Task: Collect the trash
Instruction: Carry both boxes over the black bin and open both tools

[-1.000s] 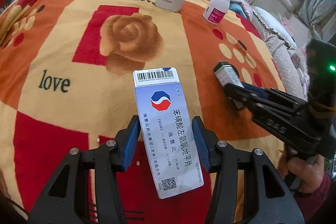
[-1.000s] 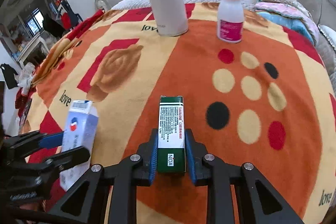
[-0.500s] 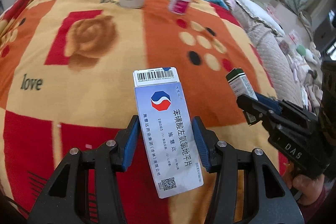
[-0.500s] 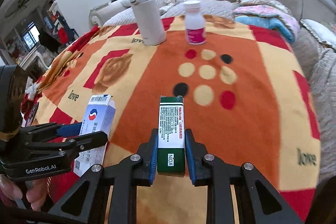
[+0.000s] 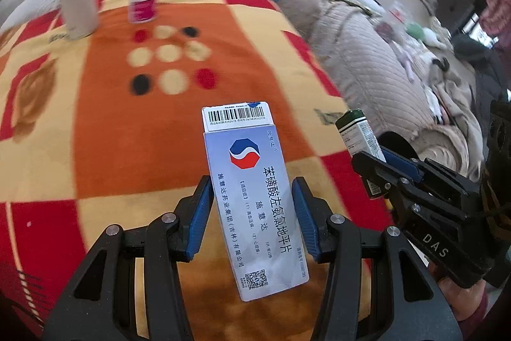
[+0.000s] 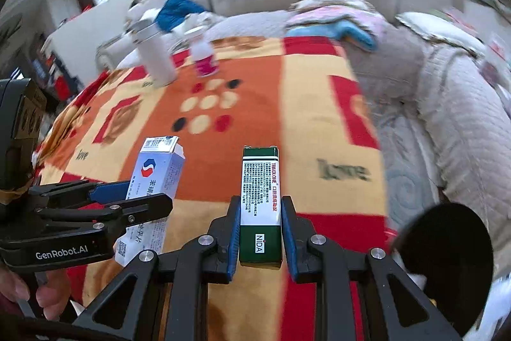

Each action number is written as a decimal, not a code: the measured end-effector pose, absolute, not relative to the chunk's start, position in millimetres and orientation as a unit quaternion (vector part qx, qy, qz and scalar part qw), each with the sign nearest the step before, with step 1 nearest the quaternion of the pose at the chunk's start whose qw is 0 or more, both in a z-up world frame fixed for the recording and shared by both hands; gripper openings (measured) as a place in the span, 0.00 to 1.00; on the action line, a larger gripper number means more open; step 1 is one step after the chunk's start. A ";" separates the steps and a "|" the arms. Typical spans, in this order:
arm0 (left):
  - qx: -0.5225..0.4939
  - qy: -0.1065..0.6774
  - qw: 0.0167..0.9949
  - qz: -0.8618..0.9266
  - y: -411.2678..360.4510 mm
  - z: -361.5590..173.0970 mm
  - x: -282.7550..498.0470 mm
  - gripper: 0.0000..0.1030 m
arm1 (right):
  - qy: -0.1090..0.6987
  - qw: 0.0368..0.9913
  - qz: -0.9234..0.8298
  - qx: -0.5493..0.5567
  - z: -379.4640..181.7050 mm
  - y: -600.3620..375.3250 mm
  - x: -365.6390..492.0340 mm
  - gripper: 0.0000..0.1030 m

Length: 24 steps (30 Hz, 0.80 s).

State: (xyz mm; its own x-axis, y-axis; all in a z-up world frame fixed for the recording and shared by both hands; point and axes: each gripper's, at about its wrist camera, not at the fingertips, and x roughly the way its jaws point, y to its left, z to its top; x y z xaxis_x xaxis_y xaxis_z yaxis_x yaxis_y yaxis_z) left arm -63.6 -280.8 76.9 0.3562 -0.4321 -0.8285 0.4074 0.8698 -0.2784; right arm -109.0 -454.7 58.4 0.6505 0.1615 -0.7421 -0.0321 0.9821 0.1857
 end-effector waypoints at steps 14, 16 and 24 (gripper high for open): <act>0.051 0.497 0.805 -0.321 -407.2 77.2 -87.0 0.47 | 0.411 0.901 -0.043 0.131 44.3 -569.4 -161.8 0.22; 0.057 0.496 0.803 -0.326 -418.1 75.7 -89.0 0.47 | 0.411 0.899 -0.055 0.140 40.9 -583.7 -168.0 0.22; 0.081 0.496 0.792 -0.346 -461.6 63.2 -96.3 0.47 | 0.410 0.892 -0.085 0.171 28.7 -621.1 -181.2 0.22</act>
